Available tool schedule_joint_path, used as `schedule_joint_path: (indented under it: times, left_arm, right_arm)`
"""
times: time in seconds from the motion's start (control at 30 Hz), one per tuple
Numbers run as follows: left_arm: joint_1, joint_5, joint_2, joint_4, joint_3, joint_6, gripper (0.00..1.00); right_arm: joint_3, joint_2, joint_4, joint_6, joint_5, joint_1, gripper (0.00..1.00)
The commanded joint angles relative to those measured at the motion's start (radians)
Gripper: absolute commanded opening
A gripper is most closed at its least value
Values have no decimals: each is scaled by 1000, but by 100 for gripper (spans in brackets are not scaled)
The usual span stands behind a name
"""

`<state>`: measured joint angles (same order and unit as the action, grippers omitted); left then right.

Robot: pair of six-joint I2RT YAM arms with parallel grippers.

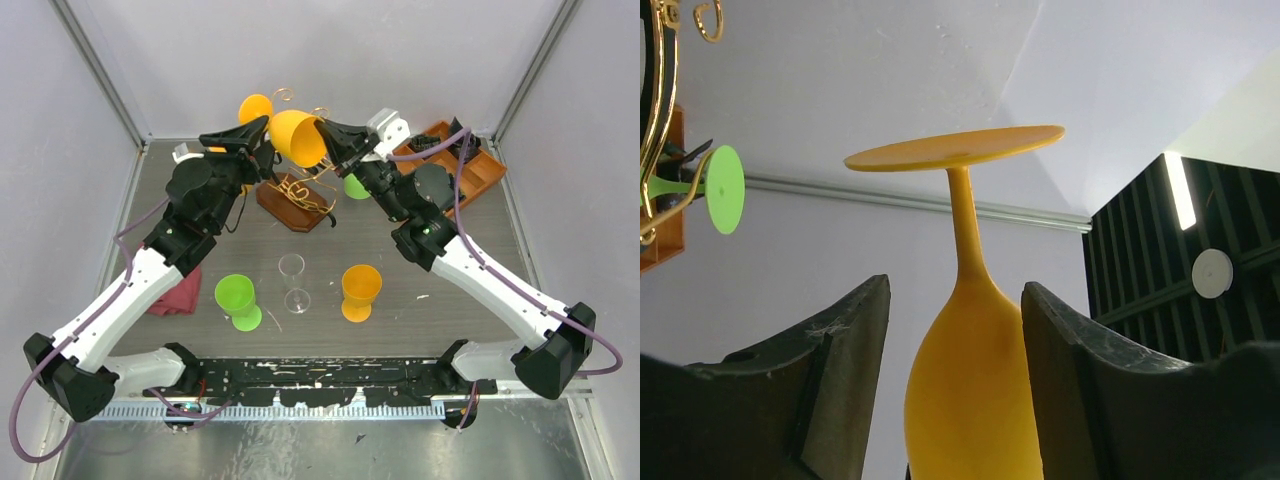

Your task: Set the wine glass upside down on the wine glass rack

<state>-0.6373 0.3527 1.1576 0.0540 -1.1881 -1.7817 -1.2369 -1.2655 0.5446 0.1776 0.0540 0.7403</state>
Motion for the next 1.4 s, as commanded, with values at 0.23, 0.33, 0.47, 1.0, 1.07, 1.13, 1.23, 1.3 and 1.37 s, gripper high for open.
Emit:
schedule_joint_path:
  times: [0.23,0.33,0.47,1.0,1.07,1.13,1.23,1.3,1.37]
  left_arm:
    - [2,32,35,99,34,-1,39]
    - [2,32,45,114,33,-2,38]
    - [3,36,53,119,32,-2,43]
    - [38,39,53,126,40,-6,37]
    - [44,33,53,128,41,-8,29]
    - [49,27,52,126,40,-4,20]
    - [64,23,50,122,30,25,7]
    - [77,16,53,119,11,68,2]
    - [97,0,59,116,-14,123,1]
  right_arm:
    - [0,14,56,-7,-5,30,1]
    - [-1,11,55,-6,-2,31,1]
    - [-4,4,55,-9,12,32,1]
    - [-22,-11,56,-13,24,35,1]
    - [-24,-15,54,-8,13,34,1]
    - [-26,-19,51,-2,-1,34,1]
    - [-32,-27,39,3,-12,35,5]
    - [-39,-36,31,4,-11,36,13]
    - [-48,-42,17,11,-13,37,19]
